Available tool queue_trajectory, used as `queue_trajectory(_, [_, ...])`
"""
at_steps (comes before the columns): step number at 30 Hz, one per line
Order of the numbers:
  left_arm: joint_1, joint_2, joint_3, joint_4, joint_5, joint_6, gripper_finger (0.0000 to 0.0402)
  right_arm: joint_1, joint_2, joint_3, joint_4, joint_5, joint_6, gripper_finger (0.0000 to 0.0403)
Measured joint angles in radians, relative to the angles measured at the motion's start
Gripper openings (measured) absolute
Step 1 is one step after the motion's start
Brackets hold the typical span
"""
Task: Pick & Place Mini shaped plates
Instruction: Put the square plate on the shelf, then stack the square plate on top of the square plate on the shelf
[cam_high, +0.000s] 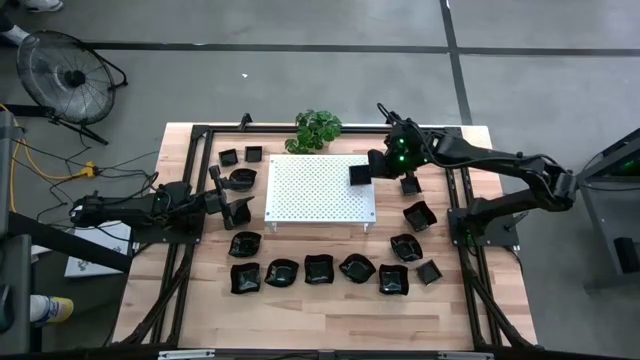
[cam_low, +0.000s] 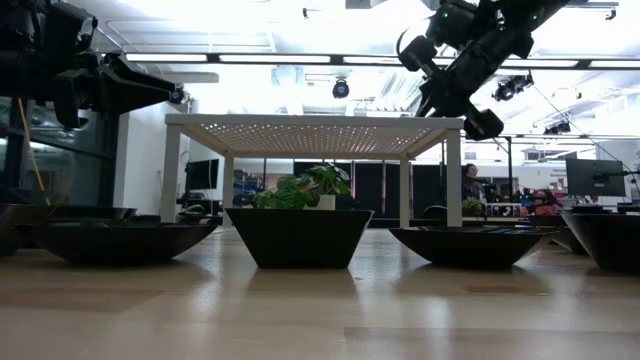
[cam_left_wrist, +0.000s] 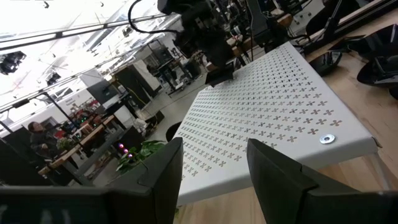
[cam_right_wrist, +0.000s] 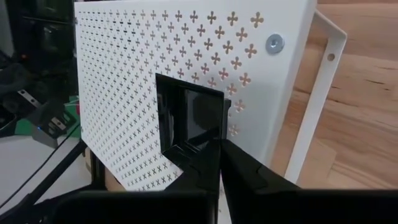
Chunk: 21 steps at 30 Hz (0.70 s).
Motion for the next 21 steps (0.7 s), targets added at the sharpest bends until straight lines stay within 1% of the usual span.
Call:
queue_trajectory(9, [0.0,0.0,0.0,0.0,0.0,0.0,0.0175,0.0,0.0,0.0,0.001,-0.012,-0.029,0.0058])
queue_trajectory(13, [0.0,0.0,0.0,0.0,0.0,0.0,0.0175,-0.005,-0.001,0.0,0.007,-0.032,-0.071,0.0078])
queue_trajectory(17, [0.0,0.0,0.0,0.0,0.0,0.0,0.0175,-0.028,-0.025,0.0,-0.013,-0.091,-0.159,0.0095])
queue_trajectory(21, [0.0,0.0,0.0,0.0,0.0,0.0,0.0175,-0.062,-0.065,0.0,-0.086,-0.097,-0.253,0.0108])
